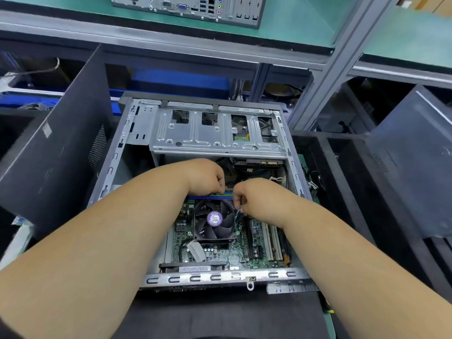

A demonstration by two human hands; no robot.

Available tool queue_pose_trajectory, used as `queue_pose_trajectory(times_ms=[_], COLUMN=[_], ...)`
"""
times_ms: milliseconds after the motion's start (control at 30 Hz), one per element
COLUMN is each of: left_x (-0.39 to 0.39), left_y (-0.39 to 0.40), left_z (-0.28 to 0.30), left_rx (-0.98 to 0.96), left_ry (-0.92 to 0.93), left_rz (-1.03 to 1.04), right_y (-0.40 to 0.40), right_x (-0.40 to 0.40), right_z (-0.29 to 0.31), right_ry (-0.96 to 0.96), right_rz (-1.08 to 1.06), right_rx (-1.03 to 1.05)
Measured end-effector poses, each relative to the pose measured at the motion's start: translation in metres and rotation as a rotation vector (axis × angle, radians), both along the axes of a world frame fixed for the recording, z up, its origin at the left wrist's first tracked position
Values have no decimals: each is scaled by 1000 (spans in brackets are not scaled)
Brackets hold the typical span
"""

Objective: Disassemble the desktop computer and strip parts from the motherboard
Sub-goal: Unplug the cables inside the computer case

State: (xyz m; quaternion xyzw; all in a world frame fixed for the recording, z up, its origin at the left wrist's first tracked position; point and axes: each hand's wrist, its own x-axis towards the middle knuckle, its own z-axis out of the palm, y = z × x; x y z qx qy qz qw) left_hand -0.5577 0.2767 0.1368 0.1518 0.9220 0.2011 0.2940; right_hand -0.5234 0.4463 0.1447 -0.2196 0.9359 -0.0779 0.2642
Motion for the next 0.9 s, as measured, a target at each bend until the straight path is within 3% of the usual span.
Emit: queue_pose_trajectory(times_ms=[467, 700, 900], left_x=[0, 1, 3], left_y=[-6, -5, -5], left_z=[9, 7, 5], left_rx=[-18, 1, 50], left_ry=[-52, -63, -60], left_rz=[13, 13, 15], right_y=[1, 1, -3], right_x=[12, 23, 32], right_z=[4, 21, 9], right_ry=[53, 56, -162], right_rz=[-15, -3, 113], right_rx=[-78, -12, 310])
